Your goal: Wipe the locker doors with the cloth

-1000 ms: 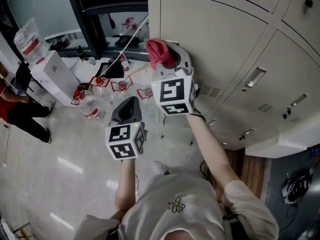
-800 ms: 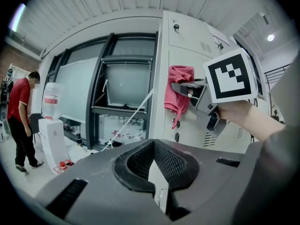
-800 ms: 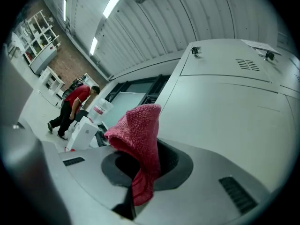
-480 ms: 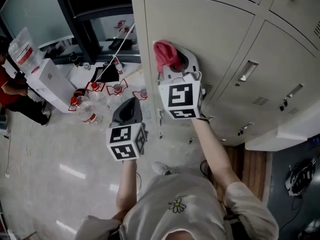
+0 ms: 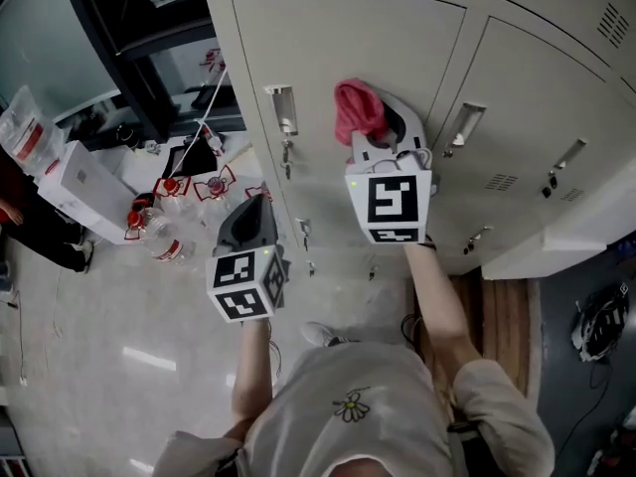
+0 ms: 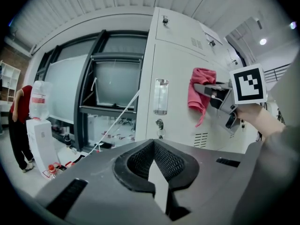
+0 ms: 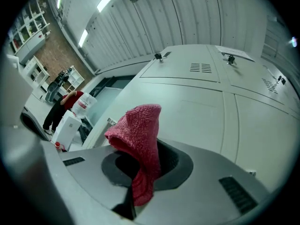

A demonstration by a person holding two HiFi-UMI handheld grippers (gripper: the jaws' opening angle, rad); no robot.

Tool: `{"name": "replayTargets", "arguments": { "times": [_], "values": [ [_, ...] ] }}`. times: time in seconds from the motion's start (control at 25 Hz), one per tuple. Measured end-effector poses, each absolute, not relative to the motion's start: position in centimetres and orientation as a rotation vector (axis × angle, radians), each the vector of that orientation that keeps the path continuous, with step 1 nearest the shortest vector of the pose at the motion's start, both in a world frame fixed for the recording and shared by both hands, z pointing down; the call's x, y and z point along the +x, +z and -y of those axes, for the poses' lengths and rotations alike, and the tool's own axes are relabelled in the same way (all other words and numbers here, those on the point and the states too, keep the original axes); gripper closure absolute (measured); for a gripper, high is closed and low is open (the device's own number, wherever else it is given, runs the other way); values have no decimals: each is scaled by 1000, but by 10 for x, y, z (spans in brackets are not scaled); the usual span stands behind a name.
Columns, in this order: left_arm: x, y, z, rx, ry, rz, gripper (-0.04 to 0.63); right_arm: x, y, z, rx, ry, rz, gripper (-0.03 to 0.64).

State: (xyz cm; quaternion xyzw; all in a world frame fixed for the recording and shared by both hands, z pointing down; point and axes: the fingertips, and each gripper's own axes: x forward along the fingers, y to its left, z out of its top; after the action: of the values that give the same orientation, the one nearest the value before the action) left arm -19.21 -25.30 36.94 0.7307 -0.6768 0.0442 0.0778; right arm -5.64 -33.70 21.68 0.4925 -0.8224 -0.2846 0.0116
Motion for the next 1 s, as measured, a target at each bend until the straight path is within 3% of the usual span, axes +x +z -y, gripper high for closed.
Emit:
{"name": "replayTargets", "arguments": {
  "times": [0.44,1.0],
  "values": [
    [-179,368,262,2237,120,1997,578,45,218,347,1791,-818,2390,586],
    [-176,365,259,2261,116,1983,578,83,219,350,1915,-726,2303,586]
  ]
}}
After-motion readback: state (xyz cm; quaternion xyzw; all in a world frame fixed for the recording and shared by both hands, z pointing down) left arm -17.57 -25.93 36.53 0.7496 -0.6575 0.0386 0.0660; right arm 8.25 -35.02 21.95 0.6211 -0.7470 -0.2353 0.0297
